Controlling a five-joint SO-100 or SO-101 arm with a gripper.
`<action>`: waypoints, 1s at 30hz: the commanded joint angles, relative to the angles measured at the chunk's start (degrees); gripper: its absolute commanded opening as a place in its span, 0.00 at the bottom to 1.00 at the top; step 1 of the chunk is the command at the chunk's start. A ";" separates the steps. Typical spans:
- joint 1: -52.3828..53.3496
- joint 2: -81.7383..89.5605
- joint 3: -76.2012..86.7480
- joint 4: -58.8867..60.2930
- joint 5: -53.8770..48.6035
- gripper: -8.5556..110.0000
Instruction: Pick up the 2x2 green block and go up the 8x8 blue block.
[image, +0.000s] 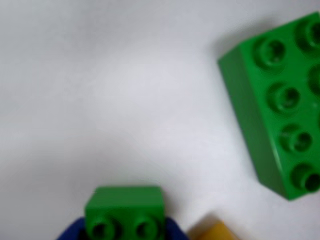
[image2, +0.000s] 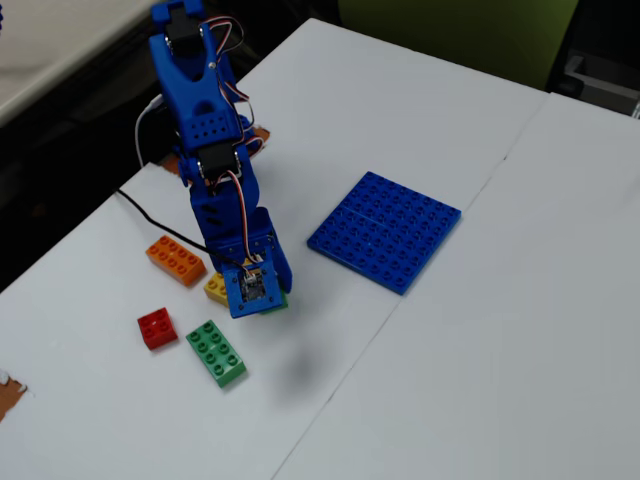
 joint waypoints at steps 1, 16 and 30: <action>-0.88 0.26 -1.76 -0.97 -0.35 0.18; -1.05 18.90 -1.76 20.04 -13.97 0.10; -18.28 48.08 -1.85 35.77 -22.76 0.10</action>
